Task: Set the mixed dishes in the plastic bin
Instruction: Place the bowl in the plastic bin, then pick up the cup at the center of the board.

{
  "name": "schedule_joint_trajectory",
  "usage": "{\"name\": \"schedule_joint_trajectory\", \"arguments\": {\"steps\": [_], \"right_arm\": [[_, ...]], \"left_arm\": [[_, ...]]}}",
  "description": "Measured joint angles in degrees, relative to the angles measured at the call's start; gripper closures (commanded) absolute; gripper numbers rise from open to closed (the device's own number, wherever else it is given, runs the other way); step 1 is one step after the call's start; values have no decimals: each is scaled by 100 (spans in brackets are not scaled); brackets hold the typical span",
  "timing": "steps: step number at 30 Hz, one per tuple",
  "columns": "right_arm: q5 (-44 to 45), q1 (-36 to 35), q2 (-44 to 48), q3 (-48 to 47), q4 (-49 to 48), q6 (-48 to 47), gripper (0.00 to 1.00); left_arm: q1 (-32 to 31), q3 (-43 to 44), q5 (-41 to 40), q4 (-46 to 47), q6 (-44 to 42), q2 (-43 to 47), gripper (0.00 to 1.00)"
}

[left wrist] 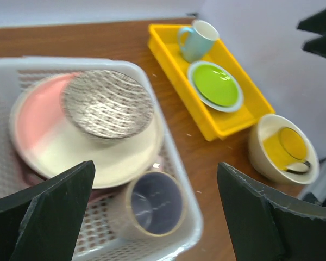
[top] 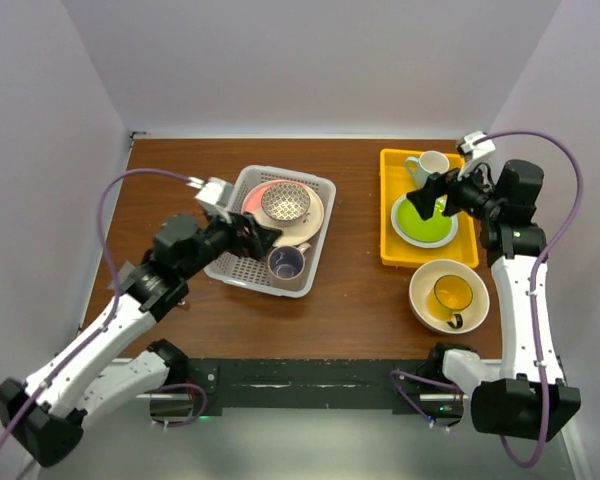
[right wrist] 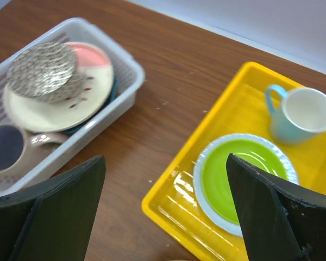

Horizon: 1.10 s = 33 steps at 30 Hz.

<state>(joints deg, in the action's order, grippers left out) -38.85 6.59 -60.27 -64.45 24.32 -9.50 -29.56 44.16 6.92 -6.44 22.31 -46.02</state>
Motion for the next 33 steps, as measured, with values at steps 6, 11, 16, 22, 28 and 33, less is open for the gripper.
{"name": "schedule_joint_trajectory", "arguments": {"steps": [6, 11, 16, 22, 28, 33], "right_arm": [[691, 481, 98, 2, -122, 520, 2], [931, 739, 179, 2, -122, 708, 2], [938, 861, 186, 2, -120, 785, 2], [933, 920, 188, 24, -120, 807, 2], [933, 933, 188, 42, -122, 796, 3], [933, 977, 188, 94, -120, 780, 3]], "left_arm": [[-2006, 431, -282, 168, 748, -1401, 0], [-2997, 1226, -682, 210, 1174, -2704, 0], [-3539, 2076, -892, 280, 1471, -3759, 3], [-3840, 2966, -960, 452, 1779, -4966, 9], [-3862, 4057, -833, 573, 1945, -6203, 22], [-3884, 5045, -678, 461, 2076, -7101, 33]]}}
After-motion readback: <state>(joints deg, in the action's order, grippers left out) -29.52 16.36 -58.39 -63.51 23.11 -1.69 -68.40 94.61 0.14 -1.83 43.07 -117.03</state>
